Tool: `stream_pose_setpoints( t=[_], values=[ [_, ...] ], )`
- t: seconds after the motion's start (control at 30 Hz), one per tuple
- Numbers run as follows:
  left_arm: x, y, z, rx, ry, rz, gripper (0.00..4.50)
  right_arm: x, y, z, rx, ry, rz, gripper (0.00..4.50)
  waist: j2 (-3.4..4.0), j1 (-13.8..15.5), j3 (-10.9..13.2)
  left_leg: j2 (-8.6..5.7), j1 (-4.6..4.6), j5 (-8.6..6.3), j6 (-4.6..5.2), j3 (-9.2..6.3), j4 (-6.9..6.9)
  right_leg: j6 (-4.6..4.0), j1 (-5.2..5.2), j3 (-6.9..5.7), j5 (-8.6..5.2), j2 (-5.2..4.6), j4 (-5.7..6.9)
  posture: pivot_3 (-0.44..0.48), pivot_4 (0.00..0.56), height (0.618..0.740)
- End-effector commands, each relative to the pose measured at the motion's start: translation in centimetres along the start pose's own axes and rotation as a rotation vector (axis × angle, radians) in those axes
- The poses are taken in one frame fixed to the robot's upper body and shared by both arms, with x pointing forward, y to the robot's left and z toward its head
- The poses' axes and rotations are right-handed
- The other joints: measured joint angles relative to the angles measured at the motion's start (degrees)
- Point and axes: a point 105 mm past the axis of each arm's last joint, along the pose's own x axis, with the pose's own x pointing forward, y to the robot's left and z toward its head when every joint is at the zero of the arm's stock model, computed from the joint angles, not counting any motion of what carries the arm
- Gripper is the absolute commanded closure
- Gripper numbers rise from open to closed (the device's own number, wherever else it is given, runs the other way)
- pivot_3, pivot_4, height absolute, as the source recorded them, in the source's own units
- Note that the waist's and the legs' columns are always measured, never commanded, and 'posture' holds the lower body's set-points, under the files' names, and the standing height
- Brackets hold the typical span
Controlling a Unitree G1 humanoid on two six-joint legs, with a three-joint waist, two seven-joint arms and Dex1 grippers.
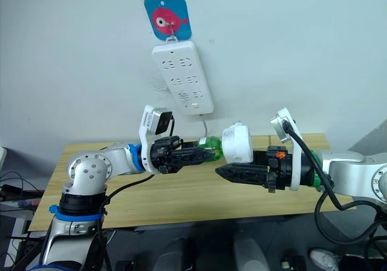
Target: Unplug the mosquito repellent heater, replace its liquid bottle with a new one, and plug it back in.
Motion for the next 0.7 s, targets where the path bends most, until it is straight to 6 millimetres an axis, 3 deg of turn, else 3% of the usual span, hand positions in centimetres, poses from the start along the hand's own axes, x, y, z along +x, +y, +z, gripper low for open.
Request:
stream_pose_setpoints(
  t=[0.03,0.1,0.17,0.27,0.4,0.5,0.63,0.7],
  values=[
    [0.1,-0.5,1.3,0.049,-0.039,-0.016,2.2,-0.5,0.6,-1.1,-0.129,0.072,-0.012,0.0,0.0,0.02,0.0,-0.01,0.0,0.0,0.0,0.0,0.0,0.0,0.0,-0.01,0.0,0.0,0.0,-0.218,0.154,0.74],
    [0.0,-0.5,1.4,0.051,-0.036,-0.01,2.2,-0.9,0.0,-2.2,-0.155,0.113,-0.046,0.0,-0.01,0.1,-0.03,-0.01,0.0,0.0,0.0,-0.01,0.0,0.0,0.0,-0.02,0.0,0.0,0.0,-0.218,0.154,0.74],
    [-0.1,-0.4,1.4,0.051,-0.029,-0.007,2.2,-1.5,-0.4,-3.0,-0.188,0.149,-0.069,0.58,-0.02,0.1,-0.08,-0.02,0.0,0.0,0.0,-0.01,0.0,0.01,0.01,-0.03,0.0,0.0,-0.02,-0.221,0.151,0.74],
    [-0.5,-0.5,1.0,0.047,0.016,-0.01,2.2,-2.4,-2.0,-3.5,-0.238,0.172,-0.141,1.72,-0.03,0.05,-0.28,-0.02,0.01,0.0,0.0,0.02,0.01,0.01,0.01,-0.05,0.0,0.0,-0.01,-0.223,0.151,0.74],
    [-1.1,-1.2,0.6,0.021,0.097,-0.052,2.2,-3.2,-4.8,-1.9,-0.359,0.118,-0.256,3.24,-0.01,-0.17,-0.5,0.0,0.08,0.0,-0.01,0.08,-0.01,0.01,0.01,-0.06,0.0,0.05,0.01,-0.228,0.145,0.74],
    [-1.3,-1.7,0.4,0.007,0.134,-0.083,2.2,-2.7,-5.7,-0.7,-0.428,0.074,-0.269,4.35,0.0,-0.2,-0.55,0.0,0.09,0.0,-0.01,0.09,-0.01,0.01,0.01,-0.06,-0.01,0.06,0.01,-0.23,0.143,0.74],
    [-1.3,-1.9,0.3,-0.004,0.156,-0.105,2.2,-1.4,-5.7,0.1,-0.471,0.038,-0.224,4.5,0.03,-0.24,-0.58,0.01,0.07,0.0,-0.01,0.04,-0.02,0.01,0.0,-0.04,0.0,0.05,0.01,-0.231,0.138,0.74],
    [-1.2,-1.9,0.4,-0.004,0.156,-0.103,2.2,-0.2,-4.5,0.0,-0.485,0.037,-0.141,4.5,0.03,-0.25,-0.58,0.0,0.07,0.0,-0.01,0.03,-0.01,0.0,0.0,-0.03,0.0,0.03,0.01,-0.23,0.139,0.74]
  ],
)
